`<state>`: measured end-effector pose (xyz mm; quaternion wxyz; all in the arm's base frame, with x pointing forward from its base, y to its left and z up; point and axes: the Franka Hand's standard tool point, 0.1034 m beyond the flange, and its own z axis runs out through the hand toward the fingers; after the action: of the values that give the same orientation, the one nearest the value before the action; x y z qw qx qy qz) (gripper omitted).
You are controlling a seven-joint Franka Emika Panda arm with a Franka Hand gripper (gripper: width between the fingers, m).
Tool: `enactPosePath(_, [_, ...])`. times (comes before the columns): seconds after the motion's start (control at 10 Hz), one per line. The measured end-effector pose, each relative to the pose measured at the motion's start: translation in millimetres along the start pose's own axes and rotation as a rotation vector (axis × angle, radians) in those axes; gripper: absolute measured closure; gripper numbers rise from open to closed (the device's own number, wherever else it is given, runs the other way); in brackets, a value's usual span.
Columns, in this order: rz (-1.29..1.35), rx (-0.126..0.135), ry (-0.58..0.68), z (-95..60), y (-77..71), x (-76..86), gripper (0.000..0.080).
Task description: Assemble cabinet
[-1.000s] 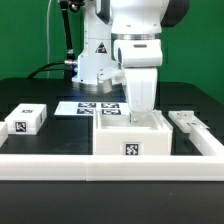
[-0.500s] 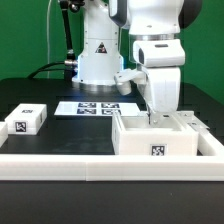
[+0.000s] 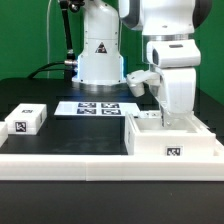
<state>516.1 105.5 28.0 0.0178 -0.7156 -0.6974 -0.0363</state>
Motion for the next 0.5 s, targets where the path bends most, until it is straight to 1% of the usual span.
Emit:
enactPosePath(0.1, [0.014, 0.014, -0.025, 0.5, 0.1, 4.0, 0.0762])
enactPosePath(0.4, [0.014, 0.012, -0.036, 0.9, 0.1, 2.5, 0.0755])
enactPosePath(0.5, [0.014, 0.012, -0.036, 0.9, 0.1, 2.4, 0.0571])
